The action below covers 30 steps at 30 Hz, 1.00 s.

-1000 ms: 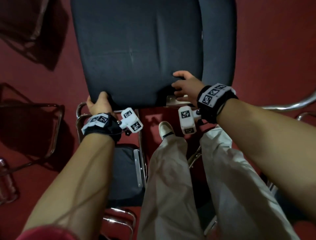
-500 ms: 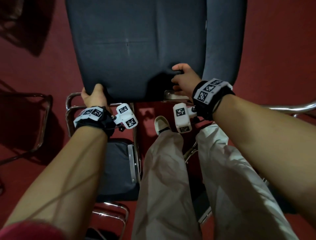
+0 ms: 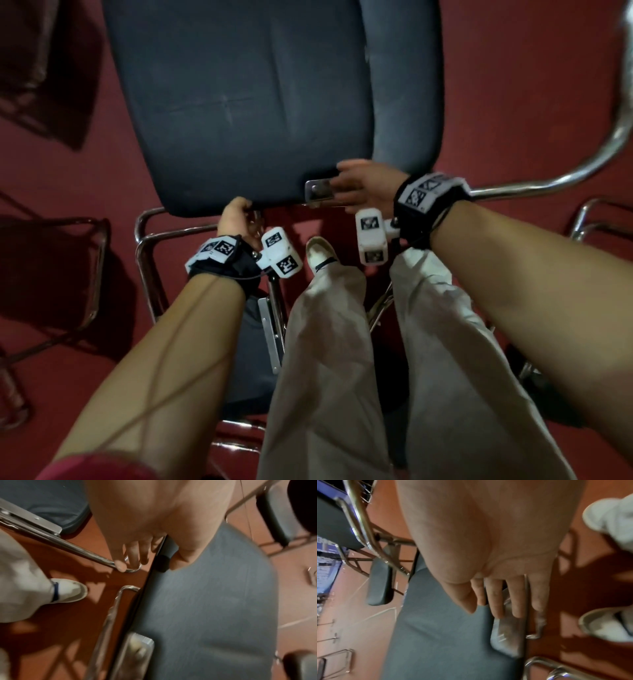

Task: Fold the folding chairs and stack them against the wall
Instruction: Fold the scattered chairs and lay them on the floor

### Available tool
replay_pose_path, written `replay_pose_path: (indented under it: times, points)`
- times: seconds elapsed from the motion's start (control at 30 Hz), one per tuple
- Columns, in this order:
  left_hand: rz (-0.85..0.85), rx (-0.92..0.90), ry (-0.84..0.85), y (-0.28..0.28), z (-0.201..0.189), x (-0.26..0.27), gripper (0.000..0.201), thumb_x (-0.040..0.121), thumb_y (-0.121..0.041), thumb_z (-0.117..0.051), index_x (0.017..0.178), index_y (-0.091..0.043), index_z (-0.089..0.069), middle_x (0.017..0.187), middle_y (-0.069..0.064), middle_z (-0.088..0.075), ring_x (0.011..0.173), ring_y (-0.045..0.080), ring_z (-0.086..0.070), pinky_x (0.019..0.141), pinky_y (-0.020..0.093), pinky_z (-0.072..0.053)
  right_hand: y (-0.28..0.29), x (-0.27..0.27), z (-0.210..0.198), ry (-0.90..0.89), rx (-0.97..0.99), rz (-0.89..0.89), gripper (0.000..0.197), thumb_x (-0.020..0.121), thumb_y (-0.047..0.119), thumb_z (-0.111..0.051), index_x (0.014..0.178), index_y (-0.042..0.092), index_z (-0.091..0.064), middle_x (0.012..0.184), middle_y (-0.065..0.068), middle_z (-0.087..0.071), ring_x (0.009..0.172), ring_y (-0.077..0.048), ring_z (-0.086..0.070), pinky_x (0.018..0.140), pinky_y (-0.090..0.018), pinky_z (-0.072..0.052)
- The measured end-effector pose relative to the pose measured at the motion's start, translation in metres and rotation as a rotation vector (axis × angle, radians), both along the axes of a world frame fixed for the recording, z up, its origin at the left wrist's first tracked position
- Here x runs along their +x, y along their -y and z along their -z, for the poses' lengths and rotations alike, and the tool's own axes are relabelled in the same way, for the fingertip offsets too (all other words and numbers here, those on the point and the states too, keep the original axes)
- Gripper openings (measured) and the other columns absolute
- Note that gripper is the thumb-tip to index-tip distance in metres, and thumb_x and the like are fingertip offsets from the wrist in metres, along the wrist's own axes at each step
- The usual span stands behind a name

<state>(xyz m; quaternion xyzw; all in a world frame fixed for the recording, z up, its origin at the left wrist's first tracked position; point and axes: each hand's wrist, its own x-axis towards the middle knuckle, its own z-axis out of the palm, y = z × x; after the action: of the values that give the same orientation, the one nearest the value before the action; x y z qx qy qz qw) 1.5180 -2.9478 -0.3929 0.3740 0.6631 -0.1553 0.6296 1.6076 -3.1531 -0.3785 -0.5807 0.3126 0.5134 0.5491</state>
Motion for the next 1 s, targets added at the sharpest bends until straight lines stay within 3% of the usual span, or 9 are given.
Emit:
replay_pose_path:
  times: [0.1,0.23,0.37,0.5,0.63,0.73,0.8,0.9,1.0]
  points:
    - [0.103,-0.061,-0.003,0.025,-0.005,0.002,0.031,0.094,-0.013,-0.042,0.063,-0.018,-0.036,0.053,-0.004,-0.042,0.041,0.009,-0.037,0.041,0.015,-0.035,0.037,-0.033,0.0,-0.054,-0.064,-0.038,0.013,0.099,0.017,-0.052,0.1,0.028,-0.057,0.099,0.001,-0.062,0.096,-0.024,-0.06,0.083,-0.038,-0.046]
    - [0.267,-0.081,-0.04,0.055,-0.009,0.009,0.024,0.091,-0.014,-0.041,0.068,-0.017,-0.039,0.07,0.0,-0.044,0.061,0.014,-0.041,0.052,0.025,-0.037,0.084,-0.062,-0.007,-0.13,-0.087,0.039,0.006,0.101,0.022,-0.052,0.103,0.02,-0.057,0.113,-0.005,-0.063,0.1,-0.025,-0.062,0.098,-0.045,-0.046]
    - [0.338,-0.072,-0.077,0.076,-0.011,0.024,0.013,0.085,-0.014,-0.044,0.072,-0.013,-0.045,0.068,0.004,-0.045,0.061,0.018,-0.045,0.054,0.025,-0.045,0.137,-0.062,-0.016,-0.109,-0.059,0.337,0.029,0.098,0.014,-0.054,0.127,0.009,-0.056,0.12,-0.01,-0.062,0.092,-0.02,-0.065,0.085,-0.038,-0.053]
    - [0.369,-0.147,-0.055,0.091,-0.015,0.037,0.015,0.059,-0.009,-0.043,0.073,-0.008,-0.048,0.063,0.01,-0.054,0.047,0.024,-0.057,0.061,0.032,-0.048,0.174,-0.05,-0.032,-0.026,0.026,0.532,0.017,0.094,0.005,-0.053,0.108,0.009,-0.061,0.098,-0.008,-0.065,0.089,-0.02,-0.064,0.078,-0.029,-0.055]
    - [0.371,-0.06,-0.063,0.09,0.005,0.04,0.021,0.051,-0.004,-0.043,0.07,-0.013,-0.043,0.067,0.007,-0.049,0.057,0.026,-0.058,0.072,0.033,-0.051,0.185,-0.036,-0.034,0.132,-0.003,0.816,0.043,0.08,-0.015,-0.046,0.111,0.012,-0.056,0.09,-0.012,-0.063,0.077,-0.025,-0.064,0.067,-0.034,-0.05]
    - [0.33,-0.037,-0.07,0.065,0.051,0.033,0.04,0.034,-0.002,-0.054,0.071,-0.013,-0.044,0.079,0.008,-0.045,0.077,0.03,-0.055,0.085,0.043,-0.051,0.178,-0.026,-0.035,0.137,0.03,1.016,0.028,0.079,0.001,-0.062,0.103,0.015,-0.058,0.088,-0.009,-0.065,0.085,-0.028,-0.061,0.062,-0.034,-0.047]
    - [0.27,-0.003,-0.059,0.044,0.086,0.025,0.036,0.044,-0.001,-0.063,0.071,-0.014,-0.043,0.084,0.008,-0.048,0.084,0.03,-0.056,0.091,0.05,-0.049,0.177,-0.019,-0.039,0.101,0.062,1.144,0.012,0.082,0.019,-0.069,0.088,0.015,-0.06,0.082,-0.004,-0.064,0.076,-0.024,-0.062,0.065,-0.033,-0.047]
    - [0.136,-0.02,-0.083,0.03,0.092,0.023,0.066,0.017,0.001,-0.068,0.075,-0.016,-0.04,0.089,0.006,-0.047,0.093,0.034,-0.054,0.081,0.053,-0.054,0.178,-0.007,-0.044,0.134,-0.007,1.271,0.012,0.088,0.019,-0.067,0.081,0.014,-0.058,0.074,-0.004,-0.062,0.065,-0.021,-0.061,0.067,-0.031,-0.05]
    - [0.037,-0.038,-0.066,0.064,0.033,0.036,0.035,0.048,0.0,-0.056,0.075,-0.014,-0.039,0.086,0.007,-0.049,0.085,0.031,-0.057,0.072,0.049,-0.057,0.172,-0.001,-0.051,0.189,-0.138,1.267,0.003,0.089,0.008,-0.062,0.086,0.006,-0.061,0.071,-0.009,-0.063,0.059,-0.022,-0.059,0.059,-0.031,-0.049]
